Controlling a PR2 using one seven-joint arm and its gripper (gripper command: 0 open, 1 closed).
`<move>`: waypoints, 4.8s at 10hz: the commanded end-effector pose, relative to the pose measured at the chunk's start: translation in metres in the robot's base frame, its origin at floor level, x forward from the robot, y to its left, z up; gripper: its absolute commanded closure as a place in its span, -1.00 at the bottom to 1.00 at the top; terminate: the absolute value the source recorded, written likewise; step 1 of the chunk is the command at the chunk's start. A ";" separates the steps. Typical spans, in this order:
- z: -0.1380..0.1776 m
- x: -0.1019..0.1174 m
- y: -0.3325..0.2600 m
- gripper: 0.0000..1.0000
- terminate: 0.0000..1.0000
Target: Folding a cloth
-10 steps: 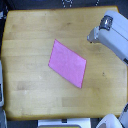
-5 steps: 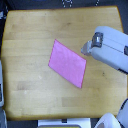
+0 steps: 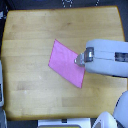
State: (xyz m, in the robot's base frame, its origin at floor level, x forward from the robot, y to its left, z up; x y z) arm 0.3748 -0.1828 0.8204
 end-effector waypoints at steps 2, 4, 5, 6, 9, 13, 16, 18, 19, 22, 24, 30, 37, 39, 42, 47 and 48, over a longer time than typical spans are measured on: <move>-0.060 -0.017 0.001 -1.00 -1.00; -0.072 -0.019 -0.010 -1.00 -1.00; -0.077 -0.019 -0.013 -1.00 -1.00; -0.084 -0.015 -0.017 -1.00 -1.00; -0.101 -0.017 -0.018 -1.00 -1.00; -0.101 -0.015 -0.027 1.00 -1.00; -0.100 -0.015 -0.031 1.00 -1.00; -0.098 -0.015 -0.032 1.00 -1.00; -0.097 -0.016 -0.033 1.00 -1.00; -0.094 -0.020 -0.034 1.00 -1.00; -0.091 -0.022 -0.032 1.00 -1.00; -0.087 -0.024 -0.030 1.00 -1.00; -0.056 0.022 0.001 1.00 -1.00; -0.038 0.044 0.019 1.00 -1.00; -0.015 0.065 0.071 1.00 -1.00; -0.004 0.072 0.204 1.00 -1.00; -0.011 0.076 0.240 1.00 -1.00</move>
State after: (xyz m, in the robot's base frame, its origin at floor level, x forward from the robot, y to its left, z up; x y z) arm 0.4430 -0.0685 0.8091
